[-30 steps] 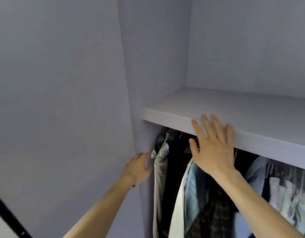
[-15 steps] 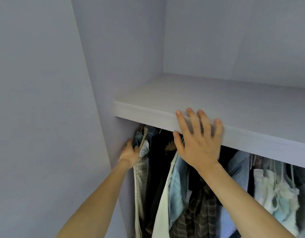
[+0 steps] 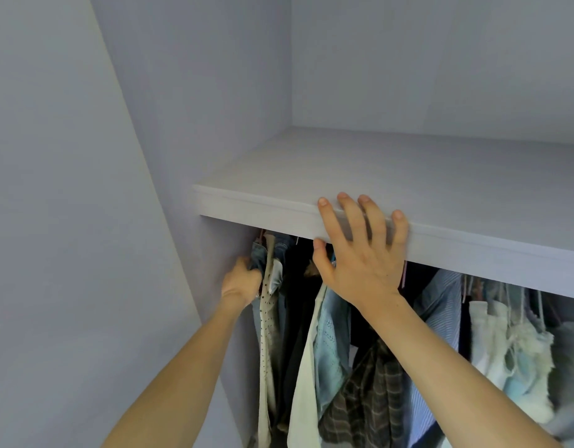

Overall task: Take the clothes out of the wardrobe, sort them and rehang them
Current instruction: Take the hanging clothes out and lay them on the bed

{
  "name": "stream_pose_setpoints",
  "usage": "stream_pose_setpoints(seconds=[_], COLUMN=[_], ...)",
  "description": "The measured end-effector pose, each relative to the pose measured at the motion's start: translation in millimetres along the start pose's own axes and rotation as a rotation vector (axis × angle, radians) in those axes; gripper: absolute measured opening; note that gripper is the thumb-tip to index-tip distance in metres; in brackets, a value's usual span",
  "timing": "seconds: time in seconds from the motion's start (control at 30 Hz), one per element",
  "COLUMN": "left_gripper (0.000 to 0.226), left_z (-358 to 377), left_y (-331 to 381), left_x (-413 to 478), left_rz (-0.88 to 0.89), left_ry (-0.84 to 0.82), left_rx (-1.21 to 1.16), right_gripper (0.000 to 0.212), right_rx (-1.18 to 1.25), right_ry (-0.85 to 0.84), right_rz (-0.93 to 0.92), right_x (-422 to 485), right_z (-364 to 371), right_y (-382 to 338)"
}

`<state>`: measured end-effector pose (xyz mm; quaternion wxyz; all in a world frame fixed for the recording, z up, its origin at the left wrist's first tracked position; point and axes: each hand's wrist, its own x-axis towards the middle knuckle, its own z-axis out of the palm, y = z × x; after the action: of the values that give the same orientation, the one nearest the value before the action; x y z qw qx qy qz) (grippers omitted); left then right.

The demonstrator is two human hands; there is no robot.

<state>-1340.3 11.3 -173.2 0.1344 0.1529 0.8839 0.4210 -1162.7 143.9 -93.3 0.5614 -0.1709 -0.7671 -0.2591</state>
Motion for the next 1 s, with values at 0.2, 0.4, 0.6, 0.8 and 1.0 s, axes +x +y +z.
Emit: stream_pose_setpoints(seconds=[0.2, 0.4, 0.6, 0.8, 1.0], left_gripper=[0.049, 0.043, 0.055, 0.031, 0.026], left_z=[15, 4, -1, 1, 5], left_y=[9, 21, 19, 19, 14], left_x=[-1, 6, 13, 13, 16], left_rz=[0.005, 0.031, 0.059, 0.109, 0.161], left_ry=[0.103, 0.091, 0.093, 0.185, 0.262], left_rx=[0.179, 0.249, 0.287, 0.26, 0.133], right_gripper=[0.055, 0.056, 0.058, 0.058, 0.057], right_rx=[0.026, 0.015, 0.014, 0.007, -0.007], right_ry=[-0.022, -0.012, -0.003, -0.007, 0.001], right_rz=[-0.001, -0.003, -0.003, -0.007, -0.005], right_x=[-1, -1, -3, -1, -1], right_z=[0, 3, 3, 3, 5], right_y=[0, 0, 0, 0, 0])
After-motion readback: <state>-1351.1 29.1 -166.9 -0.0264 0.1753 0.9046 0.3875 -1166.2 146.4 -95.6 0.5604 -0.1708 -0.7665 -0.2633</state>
